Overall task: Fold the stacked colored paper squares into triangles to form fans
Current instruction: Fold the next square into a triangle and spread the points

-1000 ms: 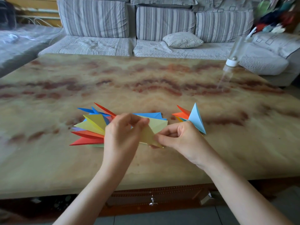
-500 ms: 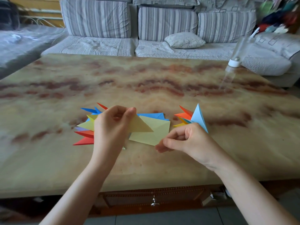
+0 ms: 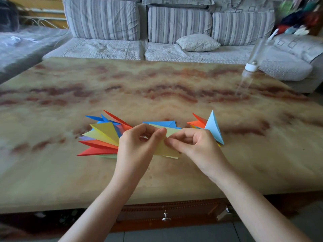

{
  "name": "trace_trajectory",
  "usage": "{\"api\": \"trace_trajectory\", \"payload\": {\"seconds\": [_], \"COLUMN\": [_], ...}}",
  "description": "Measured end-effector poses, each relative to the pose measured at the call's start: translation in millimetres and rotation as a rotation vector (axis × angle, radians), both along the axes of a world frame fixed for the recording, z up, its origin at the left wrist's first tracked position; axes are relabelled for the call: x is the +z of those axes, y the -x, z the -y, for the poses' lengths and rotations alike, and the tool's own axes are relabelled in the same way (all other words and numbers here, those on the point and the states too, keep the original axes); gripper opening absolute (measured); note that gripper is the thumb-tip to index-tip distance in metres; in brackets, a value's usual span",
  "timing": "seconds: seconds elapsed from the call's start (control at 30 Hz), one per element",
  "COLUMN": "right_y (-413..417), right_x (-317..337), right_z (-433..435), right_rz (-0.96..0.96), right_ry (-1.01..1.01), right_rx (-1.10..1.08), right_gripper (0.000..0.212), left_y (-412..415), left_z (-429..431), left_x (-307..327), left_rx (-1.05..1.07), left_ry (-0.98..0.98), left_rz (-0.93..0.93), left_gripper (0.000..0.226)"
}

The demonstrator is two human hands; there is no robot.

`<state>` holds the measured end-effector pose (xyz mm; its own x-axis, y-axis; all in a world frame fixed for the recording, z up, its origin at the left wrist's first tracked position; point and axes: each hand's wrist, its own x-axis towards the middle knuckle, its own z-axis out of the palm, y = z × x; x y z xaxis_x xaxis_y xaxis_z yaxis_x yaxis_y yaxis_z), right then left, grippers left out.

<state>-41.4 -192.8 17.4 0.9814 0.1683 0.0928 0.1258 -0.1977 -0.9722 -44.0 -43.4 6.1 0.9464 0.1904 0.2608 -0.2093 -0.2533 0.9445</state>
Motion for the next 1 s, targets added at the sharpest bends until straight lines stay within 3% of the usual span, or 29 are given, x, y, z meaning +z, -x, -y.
{"api": "trace_trajectory", "payload": {"seconds": [0.43, 0.63, 0.77, 1.0], "right_y": [1, 3, 3, -1], "right_x": [7, 12, 17, 18], "right_z": [11, 23, 29, 24], "right_rz": [0.029, -0.008, -0.031, -0.001], "right_ry": [0.111, 0.075, 0.173, -0.009], "right_rx": [0.071, 0.14, 0.188, 0.005], "right_gripper": [0.01, 0.01, 0.01, 0.025], "left_y": [2, -3, -8, -2], "left_z": [3, -4, -9, 0], "left_x": [1, 9, 8, 5], "left_rx": [0.072, 0.094, 0.145, 0.013], "left_ry": [-0.08, -0.062, 0.014, 0.104], "left_rz": [0.025, 0.044, 0.038, -0.052], "left_gripper": [0.018, 0.02, 0.022, 0.022]}}
